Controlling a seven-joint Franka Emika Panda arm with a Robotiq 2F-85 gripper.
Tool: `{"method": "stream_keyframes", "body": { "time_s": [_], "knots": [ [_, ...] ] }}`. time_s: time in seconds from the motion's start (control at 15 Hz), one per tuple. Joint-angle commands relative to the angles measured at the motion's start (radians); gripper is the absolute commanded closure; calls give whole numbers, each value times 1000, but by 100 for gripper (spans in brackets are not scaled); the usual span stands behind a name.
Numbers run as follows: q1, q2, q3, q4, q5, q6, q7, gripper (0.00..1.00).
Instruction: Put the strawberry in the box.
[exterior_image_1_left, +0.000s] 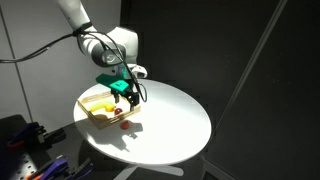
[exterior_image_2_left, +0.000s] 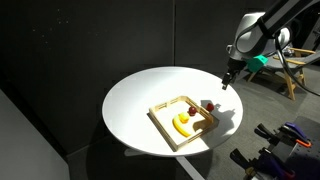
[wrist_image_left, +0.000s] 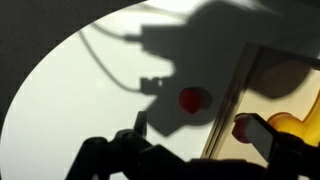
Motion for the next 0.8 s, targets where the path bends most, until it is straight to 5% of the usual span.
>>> {"method": "stream_keyframes", "body": {
  "time_s": [0.0,0.73],
  "knots": [
    [-17,119,39,75,3,46,2,0],
    [5,390,30,227,-55,163,172,0]
  ]
}}
